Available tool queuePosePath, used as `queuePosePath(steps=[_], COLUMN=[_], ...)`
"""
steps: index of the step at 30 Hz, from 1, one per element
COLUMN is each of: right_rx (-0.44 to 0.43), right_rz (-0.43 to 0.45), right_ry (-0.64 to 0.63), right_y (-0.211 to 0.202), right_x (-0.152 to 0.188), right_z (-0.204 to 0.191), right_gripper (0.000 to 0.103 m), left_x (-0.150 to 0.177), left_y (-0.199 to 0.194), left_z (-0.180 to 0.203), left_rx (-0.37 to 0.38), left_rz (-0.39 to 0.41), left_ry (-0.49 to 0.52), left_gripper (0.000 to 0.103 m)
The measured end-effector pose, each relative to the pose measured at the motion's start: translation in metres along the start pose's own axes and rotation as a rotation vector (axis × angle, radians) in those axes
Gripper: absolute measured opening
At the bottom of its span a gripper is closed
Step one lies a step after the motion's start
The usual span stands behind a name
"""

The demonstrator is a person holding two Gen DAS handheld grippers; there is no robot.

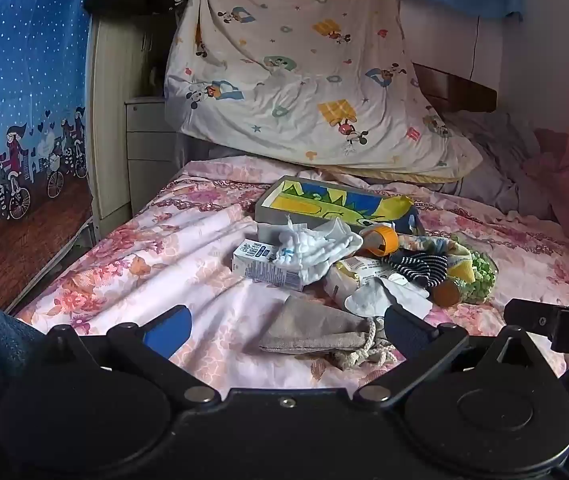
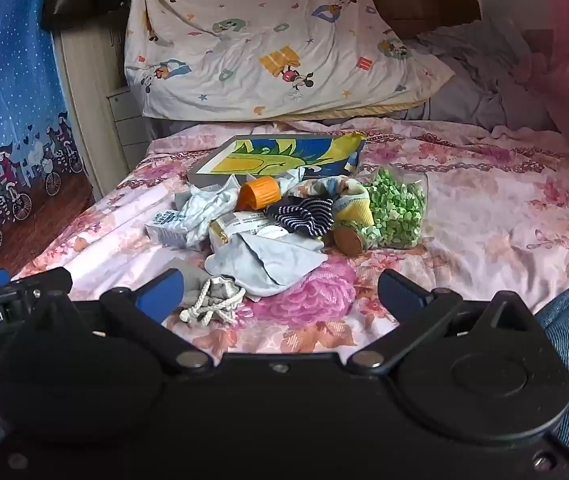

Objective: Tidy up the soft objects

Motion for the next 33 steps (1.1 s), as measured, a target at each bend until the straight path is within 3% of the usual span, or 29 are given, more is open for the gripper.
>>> queuePosePath(steps=[33], right_rx=[-0.008], right_rz=[0.0], right_ry=[0.014], right_y=[-0.0008], right_x=[0.0003], right_z=[-0.0007], right_gripper=[0.102], left_x=[0.0003], left_y=[0.0001], left_z=[-0.0003], left_rx=[0.004], left_rz=[-0.012], left_ry=[-0.017], left_gripper=[0.102])
Point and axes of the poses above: each gripper's, at about its wrist camera, not at the fingertips, and y roughly the way its jaws point, z to its right, x to its underside, the point moved 9 cm from there along y, roughly the way its jaws point, and after that the axes turned 7 degrees about -y, right-handed, at the moved point
